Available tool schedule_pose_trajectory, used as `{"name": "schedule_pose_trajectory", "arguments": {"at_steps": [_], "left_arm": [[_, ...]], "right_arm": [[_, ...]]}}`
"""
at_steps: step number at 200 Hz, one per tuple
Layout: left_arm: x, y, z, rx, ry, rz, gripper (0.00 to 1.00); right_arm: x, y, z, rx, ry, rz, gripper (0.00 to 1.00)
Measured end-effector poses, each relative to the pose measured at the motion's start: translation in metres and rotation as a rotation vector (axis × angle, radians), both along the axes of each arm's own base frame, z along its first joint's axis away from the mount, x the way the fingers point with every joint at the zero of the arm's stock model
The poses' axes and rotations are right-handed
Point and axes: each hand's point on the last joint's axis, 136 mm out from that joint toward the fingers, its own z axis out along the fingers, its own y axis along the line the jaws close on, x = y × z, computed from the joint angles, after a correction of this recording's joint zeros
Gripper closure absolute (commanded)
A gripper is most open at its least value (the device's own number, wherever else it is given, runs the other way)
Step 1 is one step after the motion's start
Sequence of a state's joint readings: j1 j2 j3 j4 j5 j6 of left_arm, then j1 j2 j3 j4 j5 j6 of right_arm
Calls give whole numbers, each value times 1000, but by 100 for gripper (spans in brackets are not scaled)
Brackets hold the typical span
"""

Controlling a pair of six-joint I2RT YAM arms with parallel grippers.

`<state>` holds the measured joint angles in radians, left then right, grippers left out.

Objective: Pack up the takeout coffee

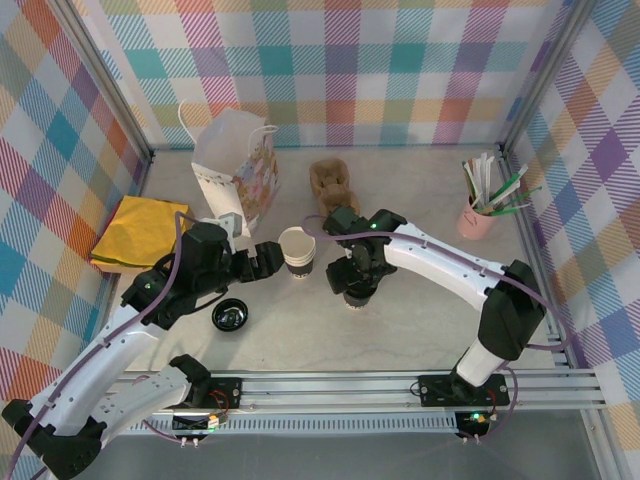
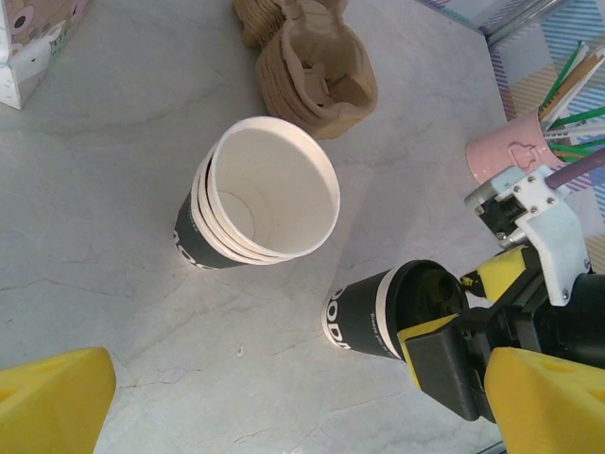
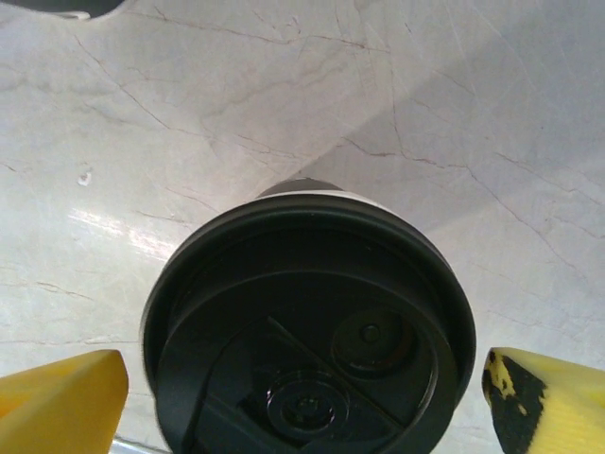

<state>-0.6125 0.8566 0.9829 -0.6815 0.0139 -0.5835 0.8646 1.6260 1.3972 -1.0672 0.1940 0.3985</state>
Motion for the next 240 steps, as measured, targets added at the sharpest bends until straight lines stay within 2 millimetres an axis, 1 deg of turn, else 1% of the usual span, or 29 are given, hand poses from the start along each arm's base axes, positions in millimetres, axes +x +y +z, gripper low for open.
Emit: {"name": "schedule_pose_trajectory", "arguments": {"at_steps": [40, 60, 74, 83, 99, 117, 130, 140, 147, 154, 159, 177, 193, 203, 214, 240], "left_arm": [[2, -7, -7, -12, 39, -9, 0], [3, -16, -12, -38, 60, -13, 1], [3, -26, -17, -50, 83, -26, 4], [2, -35, -22, -58, 103, -39, 5], [-1, -53, -30, -57, 129, -69, 8], [-5, -73, -41, -45, 156, -98, 13], [-6, -85, -50, -35, 176, -109, 16], [-6, -94, -57, -24, 187, -116, 19], [-6, -100, -63, -17, 199, -121, 19], [-5, -106, -68, -10, 210, -124, 24], [-5, -111, -72, -3, 220, -129, 26], [-3, -126, -87, 23, 250, -136, 27], [0, -135, -99, 37, 269, -135, 32], [2, -139, -105, 40, 280, -130, 32], [3, -141, -110, 49, 288, -129, 33], [9, -149, -113, 49, 293, -130, 34]], "right_arm": [[0, 2, 20, 53, -38, -3, 2], [0, 1, 38, 117, -78, -12, 7], [-3, -3, 50, 191, -105, -27, 7], [-6, -8, 55, 242, -117, -47, 9], [-9, -24, 60, 317, -122, -98, 18], [-7, -42, 59, 400, -116, -177, 27], [-7, -54, 53, 450, -99, -234, 32], [-8, -60, 48, 485, -80, -269, 39], [-9, -63, 43, 506, -66, -287, 42], [-11, -64, 39, 524, -50, -298, 43], [-12, -65, 37, 538, -39, -306, 44], [-15, -67, 28, 580, -6, -323, 45], [-17, -67, 22, 610, 23, -340, 50], [-16, -67, 20, 628, 35, -348, 51], [-15, -67, 19, 646, 44, -355, 54], [-12, -67, 17, 678, 57, -362, 54]]}}
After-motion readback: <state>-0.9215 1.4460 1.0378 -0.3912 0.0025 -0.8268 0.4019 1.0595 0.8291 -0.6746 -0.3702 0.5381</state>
